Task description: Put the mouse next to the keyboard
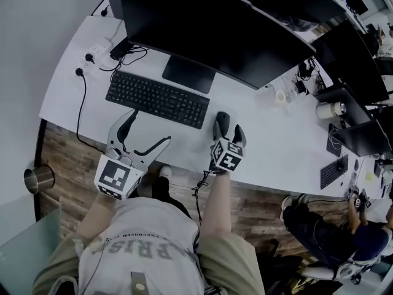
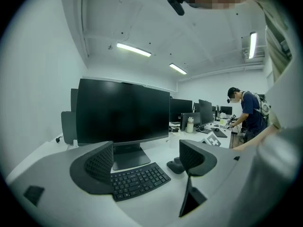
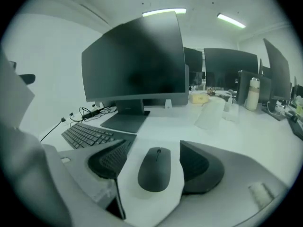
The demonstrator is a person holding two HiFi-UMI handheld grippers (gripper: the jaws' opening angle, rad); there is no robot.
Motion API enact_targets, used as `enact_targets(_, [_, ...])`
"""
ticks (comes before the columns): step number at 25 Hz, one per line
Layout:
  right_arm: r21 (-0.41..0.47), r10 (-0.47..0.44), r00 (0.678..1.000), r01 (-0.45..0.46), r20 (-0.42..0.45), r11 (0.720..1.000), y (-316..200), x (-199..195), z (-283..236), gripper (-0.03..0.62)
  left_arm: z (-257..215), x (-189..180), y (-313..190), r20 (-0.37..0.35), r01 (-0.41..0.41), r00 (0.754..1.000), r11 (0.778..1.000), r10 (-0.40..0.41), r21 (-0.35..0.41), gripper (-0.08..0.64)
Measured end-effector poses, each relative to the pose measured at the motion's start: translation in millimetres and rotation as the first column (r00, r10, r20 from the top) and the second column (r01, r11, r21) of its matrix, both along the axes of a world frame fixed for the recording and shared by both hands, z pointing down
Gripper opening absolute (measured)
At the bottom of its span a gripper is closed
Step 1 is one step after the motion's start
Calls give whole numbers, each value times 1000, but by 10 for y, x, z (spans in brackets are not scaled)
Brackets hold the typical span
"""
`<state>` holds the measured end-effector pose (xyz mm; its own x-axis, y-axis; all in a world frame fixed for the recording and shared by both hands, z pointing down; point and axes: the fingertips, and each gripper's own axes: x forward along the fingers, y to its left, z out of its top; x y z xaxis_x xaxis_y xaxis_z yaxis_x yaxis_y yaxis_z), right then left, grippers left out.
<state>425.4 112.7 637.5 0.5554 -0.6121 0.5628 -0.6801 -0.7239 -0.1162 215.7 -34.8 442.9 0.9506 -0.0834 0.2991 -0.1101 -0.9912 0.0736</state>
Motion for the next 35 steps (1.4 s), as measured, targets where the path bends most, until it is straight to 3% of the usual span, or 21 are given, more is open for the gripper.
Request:
enact_targets(9, [205,57,984,-22,-167,979,218,-543,-1268,337,-292,26,32,-84,-92,992,996,92,-1,414])
enact_targets(13, [249,76,965,-12,-250,968,295,-870,-1750,337,-424,6,57,-126,-132,984,991,130,-11,414])
enact_targets(18, [289,124,931,-21,-343,957,357,-1180,-2206,318,-563,-39,61,-165,-143,975,989,147,34,414])
enact_targets(21, [311,156,907,-30,-390,950,406,-1308,-2429,220,-609,-59,78,-169,-157,972,986,164,54,409])
enact_targets(25, [328,180,885,-33,-430,944,448,-1427,-2655,176,-679,-120,48,-184,-142,971,987,154,76,286])
enact_targets(27, [334,193,875,-38,-444,942,463,-1469,-2731,106,-702,-150,21,-192,-128,971,988,143,89,228])
enact_targets(31, [344,201,865,-36,-460,938,457,-1557,-2832,103,-836,-193,12,-239,-111,962,989,132,102,120])
enact_targets(33, [338,210,855,-43,-475,940,468,-1596,-2861,29,-909,-218,16,-266,-106,955,988,132,109,64])
enact_targets(35, [327,206,850,-42,-485,944,472,-1631,-2861,21,-960,-241,24,-285,-105,949,987,136,121,35])
